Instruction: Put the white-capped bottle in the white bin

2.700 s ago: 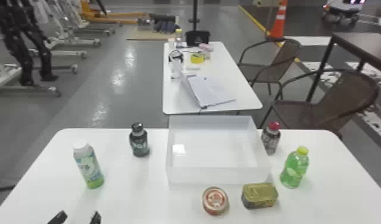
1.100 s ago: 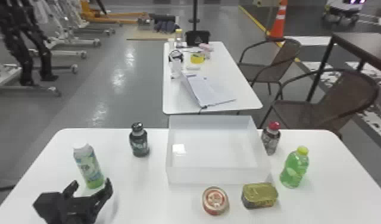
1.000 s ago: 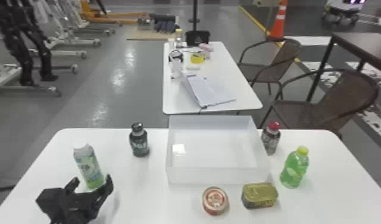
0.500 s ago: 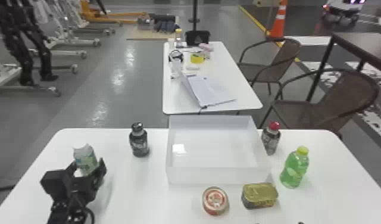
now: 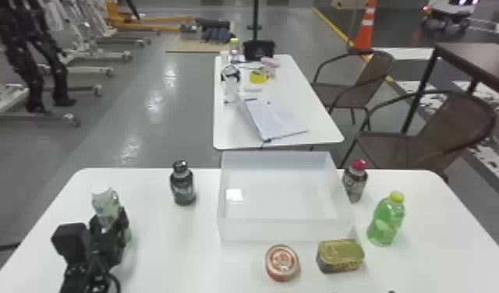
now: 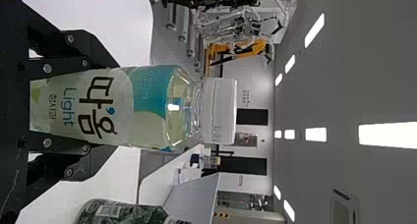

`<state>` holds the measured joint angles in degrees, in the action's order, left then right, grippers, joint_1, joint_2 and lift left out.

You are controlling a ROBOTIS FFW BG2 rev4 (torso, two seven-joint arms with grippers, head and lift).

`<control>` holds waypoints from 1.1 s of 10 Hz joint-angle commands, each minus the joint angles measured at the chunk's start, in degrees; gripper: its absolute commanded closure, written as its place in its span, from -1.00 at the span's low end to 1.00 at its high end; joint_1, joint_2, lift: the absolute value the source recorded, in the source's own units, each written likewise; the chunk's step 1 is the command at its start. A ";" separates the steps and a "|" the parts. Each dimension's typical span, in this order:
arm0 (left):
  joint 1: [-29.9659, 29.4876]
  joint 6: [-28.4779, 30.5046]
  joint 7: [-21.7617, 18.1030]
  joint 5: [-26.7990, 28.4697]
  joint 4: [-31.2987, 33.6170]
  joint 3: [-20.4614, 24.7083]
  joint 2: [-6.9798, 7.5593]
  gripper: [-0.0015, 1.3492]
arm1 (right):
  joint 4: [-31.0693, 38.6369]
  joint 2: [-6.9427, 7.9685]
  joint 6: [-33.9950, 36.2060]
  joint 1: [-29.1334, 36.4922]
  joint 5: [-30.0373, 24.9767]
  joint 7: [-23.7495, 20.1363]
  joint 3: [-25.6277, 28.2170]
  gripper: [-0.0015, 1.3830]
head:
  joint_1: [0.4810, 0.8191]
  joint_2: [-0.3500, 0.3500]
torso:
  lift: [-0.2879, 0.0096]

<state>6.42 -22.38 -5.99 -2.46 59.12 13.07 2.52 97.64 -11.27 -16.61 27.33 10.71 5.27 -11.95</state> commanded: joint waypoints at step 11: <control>2.90 16.58 -21.43 11.95 32.64 -26.52 5.04 0.61 | -1.05 0.20 0.00 -1.32 0.10 -0.08 -0.09 -0.85 | -0.60 0.00 | 0.26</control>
<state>7.65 -6.03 -27.16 8.11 93.05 -11.63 7.13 96.58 -11.07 -16.62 26.09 10.83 5.17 -12.03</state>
